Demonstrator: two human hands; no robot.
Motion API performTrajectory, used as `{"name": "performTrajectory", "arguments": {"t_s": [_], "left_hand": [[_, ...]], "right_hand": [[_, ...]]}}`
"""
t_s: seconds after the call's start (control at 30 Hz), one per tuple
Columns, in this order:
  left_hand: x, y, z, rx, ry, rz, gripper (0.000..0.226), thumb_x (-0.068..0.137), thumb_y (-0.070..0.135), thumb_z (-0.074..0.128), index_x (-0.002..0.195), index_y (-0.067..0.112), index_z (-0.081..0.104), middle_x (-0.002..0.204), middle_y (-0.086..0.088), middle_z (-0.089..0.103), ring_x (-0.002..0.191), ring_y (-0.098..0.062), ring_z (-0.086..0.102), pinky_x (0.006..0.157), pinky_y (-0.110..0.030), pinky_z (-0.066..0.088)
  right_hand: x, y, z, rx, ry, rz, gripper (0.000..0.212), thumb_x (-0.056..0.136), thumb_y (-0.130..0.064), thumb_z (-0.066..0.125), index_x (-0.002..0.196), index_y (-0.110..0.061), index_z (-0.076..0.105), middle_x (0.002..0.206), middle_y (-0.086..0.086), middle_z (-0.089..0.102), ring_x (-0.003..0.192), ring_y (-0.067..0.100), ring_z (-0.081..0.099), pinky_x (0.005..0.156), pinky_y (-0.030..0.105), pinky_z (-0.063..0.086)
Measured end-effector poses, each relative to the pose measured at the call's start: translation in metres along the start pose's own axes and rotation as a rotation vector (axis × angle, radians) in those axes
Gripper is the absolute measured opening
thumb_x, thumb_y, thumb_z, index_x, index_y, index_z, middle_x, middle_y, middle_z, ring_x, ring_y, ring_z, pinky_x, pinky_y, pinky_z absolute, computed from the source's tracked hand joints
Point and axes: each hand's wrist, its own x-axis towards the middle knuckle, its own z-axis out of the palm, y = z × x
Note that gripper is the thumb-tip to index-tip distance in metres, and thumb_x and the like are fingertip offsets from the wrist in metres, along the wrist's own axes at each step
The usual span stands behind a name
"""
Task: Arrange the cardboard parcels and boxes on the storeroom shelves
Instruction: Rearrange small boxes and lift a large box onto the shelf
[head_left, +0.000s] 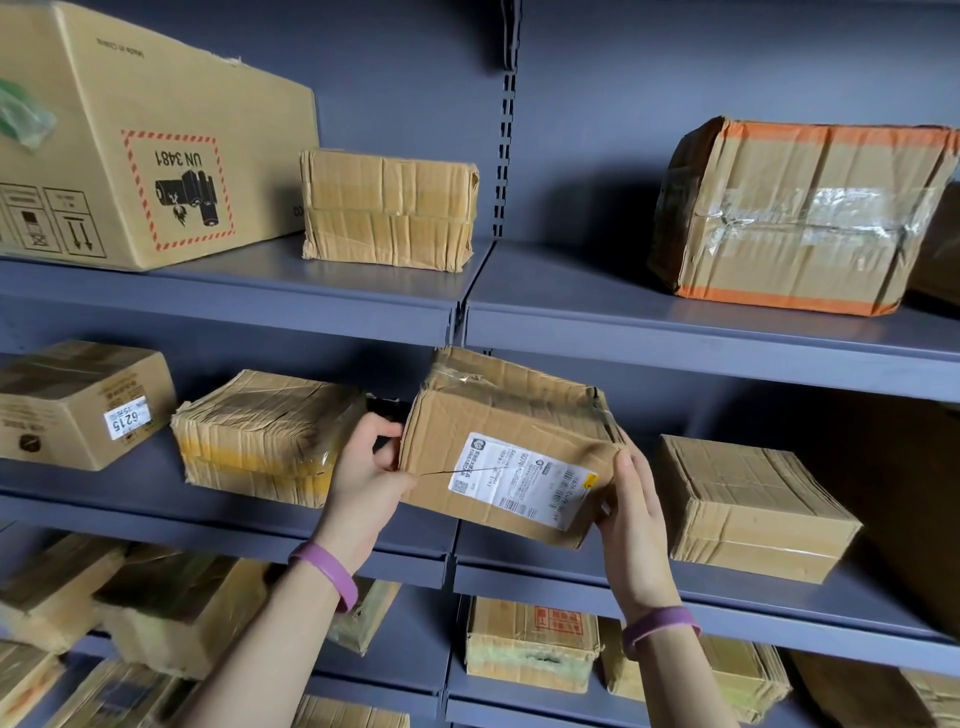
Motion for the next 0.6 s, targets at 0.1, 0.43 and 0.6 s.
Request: {"name": "performTrajectory", "arguments": {"t_s": [0.1, 0.43, 0.6], "left_hand": [[0.006, -0.003, 0.001, 0.039, -0.005, -0.008, 0.036, 0.081, -0.025, 0.053, 0.094, 0.007, 0.049, 0.085, 0.002, 0.077, 0.079, -0.016, 0.069, 0.071, -0.032, 0.051], [0.099, -0.088, -0.015, -0.052, -0.065, -0.083, 0.023, 0.070, 0.012, 0.075, 0.093, 0.016, 0.072, 0.088, -0.002, 0.074, 0.112, -0.043, 0.063, 0.083, -0.037, 0.051], [0.006, -0.004, 0.016, 0.044, -0.105, 0.074, 0.027, 0.094, 0.019, 0.067, 0.120, 0.024, 0.063, 0.114, 0.014, 0.070, 0.107, -0.001, 0.064, 0.086, -0.011, 0.048]], "right_hand": [[0.001, -0.002, 0.001, 0.048, 0.086, -0.014, 0.046, 0.073, -0.079, 0.056, 0.092, -0.038, 0.060, 0.087, -0.015, 0.056, 0.080, 0.005, 0.050, 0.074, 0.029, 0.040], [0.006, 0.012, -0.007, 0.046, 0.159, -0.025, 0.024, 0.092, -0.016, 0.068, 0.113, -0.014, 0.058, 0.117, 0.004, 0.067, 0.113, 0.023, 0.062, 0.098, 0.041, 0.049], [0.004, 0.009, -0.013, -0.007, 0.109, -0.064, 0.050, 0.091, 0.008, 0.059, 0.133, -0.018, 0.054, 0.131, 0.001, 0.062, 0.121, 0.014, 0.059, 0.097, 0.033, 0.053]]}}
